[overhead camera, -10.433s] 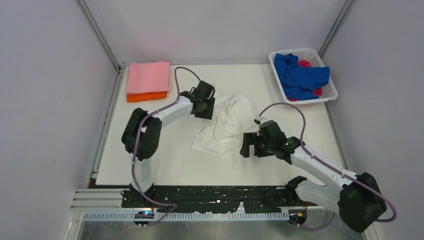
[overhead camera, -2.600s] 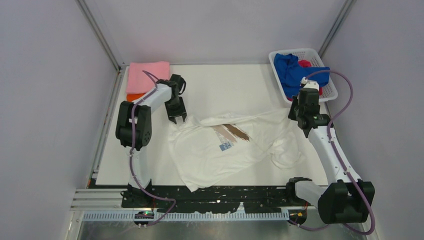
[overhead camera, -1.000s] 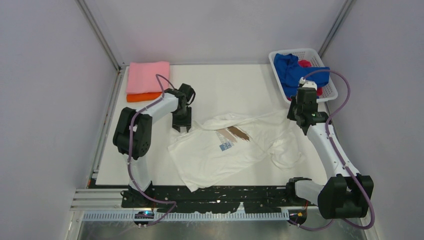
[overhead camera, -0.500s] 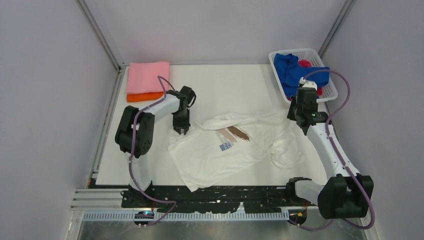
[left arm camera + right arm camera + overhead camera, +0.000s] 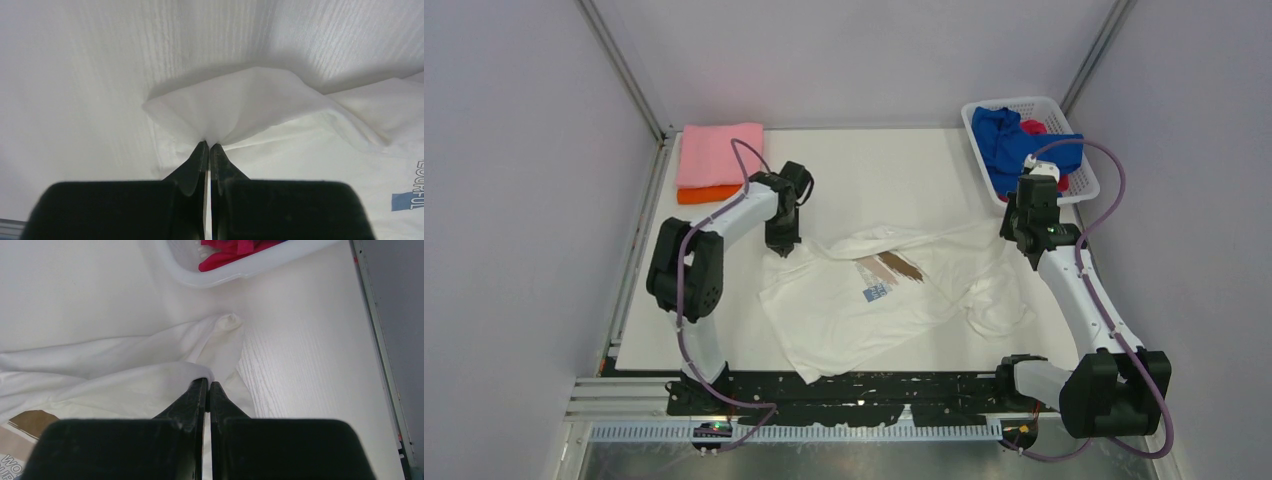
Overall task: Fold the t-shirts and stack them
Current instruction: Flatten out the tshirt
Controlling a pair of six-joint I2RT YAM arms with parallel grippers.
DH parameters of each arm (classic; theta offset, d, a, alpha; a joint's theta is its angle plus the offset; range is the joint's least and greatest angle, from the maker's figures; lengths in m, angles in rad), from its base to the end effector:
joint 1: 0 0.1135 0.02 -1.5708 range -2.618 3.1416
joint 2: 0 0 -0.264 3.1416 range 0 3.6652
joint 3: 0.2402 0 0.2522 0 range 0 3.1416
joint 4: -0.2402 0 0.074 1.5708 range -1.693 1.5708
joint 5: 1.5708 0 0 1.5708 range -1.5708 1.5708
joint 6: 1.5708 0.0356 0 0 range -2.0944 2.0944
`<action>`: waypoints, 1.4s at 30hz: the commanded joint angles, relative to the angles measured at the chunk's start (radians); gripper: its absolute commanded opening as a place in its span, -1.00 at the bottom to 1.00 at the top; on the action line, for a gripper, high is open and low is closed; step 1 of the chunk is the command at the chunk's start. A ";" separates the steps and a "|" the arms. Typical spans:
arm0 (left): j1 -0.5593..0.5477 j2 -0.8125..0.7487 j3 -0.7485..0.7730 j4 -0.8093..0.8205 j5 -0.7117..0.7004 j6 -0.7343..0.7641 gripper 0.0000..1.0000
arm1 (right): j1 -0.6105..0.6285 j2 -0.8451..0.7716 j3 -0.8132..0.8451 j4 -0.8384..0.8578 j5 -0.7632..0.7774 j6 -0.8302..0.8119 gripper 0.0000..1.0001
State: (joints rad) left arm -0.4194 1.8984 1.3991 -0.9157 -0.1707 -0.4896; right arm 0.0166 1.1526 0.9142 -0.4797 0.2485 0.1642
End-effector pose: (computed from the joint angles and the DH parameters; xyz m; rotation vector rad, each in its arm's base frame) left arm 0.3364 -0.1434 0.1911 -0.1221 2.9220 0.1246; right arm 0.2468 -0.0047 0.2838 0.2953 2.2500 -0.1889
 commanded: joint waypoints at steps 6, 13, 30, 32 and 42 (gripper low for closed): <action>0.034 -0.241 0.066 -0.059 -0.185 -0.009 -1.00 | -0.003 -0.057 0.053 0.047 0.032 0.011 -0.89; 0.034 -0.487 0.079 -0.004 -0.312 -0.010 -1.00 | -0.002 -0.195 0.131 0.086 -0.040 0.005 -0.90; 0.033 -1.149 0.228 0.192 -0.162 0.158 -1.00 | -0.003 -0.488 0.623 0.016 -0.138 -0.211 -0.89; 0.033 -1.185 0.287 0.187 -0.099 0.182 -1.00 | -0.003 -0.494 0.708 -0.003 -0.188 -0.232 -0.89; 0.033 -1.168 0.614 0.085 0.089 0.229 -1.00 | -0.003 -0.399 1.129 -0.085 -0.265 -0.328 -0.89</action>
State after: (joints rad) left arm -0.3878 0.6796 1.9198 -0.7959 -0.1711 -0.3016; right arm 0.0166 0.6735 1.9102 -0.5362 -0.0071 -0.0940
